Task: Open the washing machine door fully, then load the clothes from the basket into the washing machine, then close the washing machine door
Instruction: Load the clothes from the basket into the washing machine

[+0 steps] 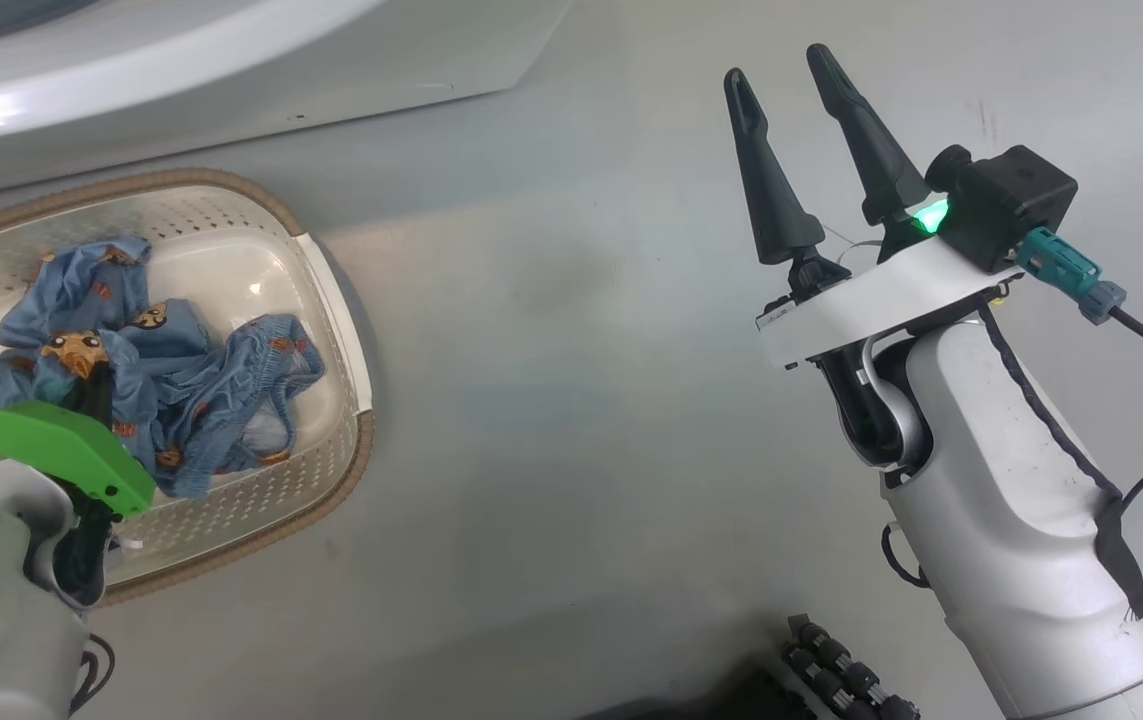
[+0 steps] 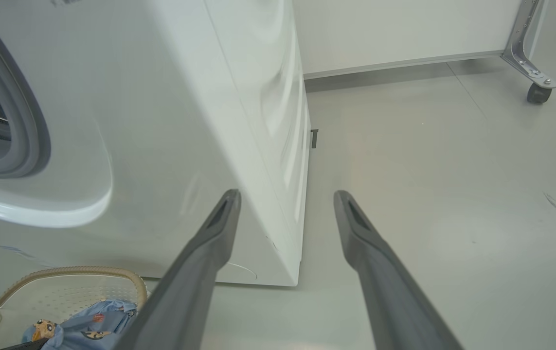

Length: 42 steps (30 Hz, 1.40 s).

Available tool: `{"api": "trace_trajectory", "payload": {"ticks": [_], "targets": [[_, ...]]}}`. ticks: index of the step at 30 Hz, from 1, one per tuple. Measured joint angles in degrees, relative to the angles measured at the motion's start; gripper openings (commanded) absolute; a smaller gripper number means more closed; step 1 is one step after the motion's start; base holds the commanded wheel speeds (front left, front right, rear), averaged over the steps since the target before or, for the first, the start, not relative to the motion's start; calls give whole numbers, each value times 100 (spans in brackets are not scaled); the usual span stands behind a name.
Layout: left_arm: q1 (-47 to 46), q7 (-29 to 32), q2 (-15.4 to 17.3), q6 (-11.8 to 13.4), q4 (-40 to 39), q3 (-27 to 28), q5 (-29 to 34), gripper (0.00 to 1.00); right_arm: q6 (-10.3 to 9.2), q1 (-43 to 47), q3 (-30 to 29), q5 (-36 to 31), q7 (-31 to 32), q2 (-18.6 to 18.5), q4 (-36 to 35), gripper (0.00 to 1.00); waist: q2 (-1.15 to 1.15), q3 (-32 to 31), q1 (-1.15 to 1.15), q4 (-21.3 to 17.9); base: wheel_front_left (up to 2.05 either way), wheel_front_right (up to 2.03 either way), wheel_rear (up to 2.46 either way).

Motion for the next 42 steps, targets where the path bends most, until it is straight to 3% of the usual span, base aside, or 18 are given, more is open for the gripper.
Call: {"api": "trace_trajectory", "payload": {"ticks": [23,42], "targets": [[862,-1135,20,0,-725,-622,-180,0,0,515,-86,127,0,-235,360,100,0,-1433,0,218,0,0,0],[1310,-1390,54,0,-1207,-715,-199,0,0,846,-80,312,0,-407,479,100,0,-2386,0,605,0,0,0]]}}
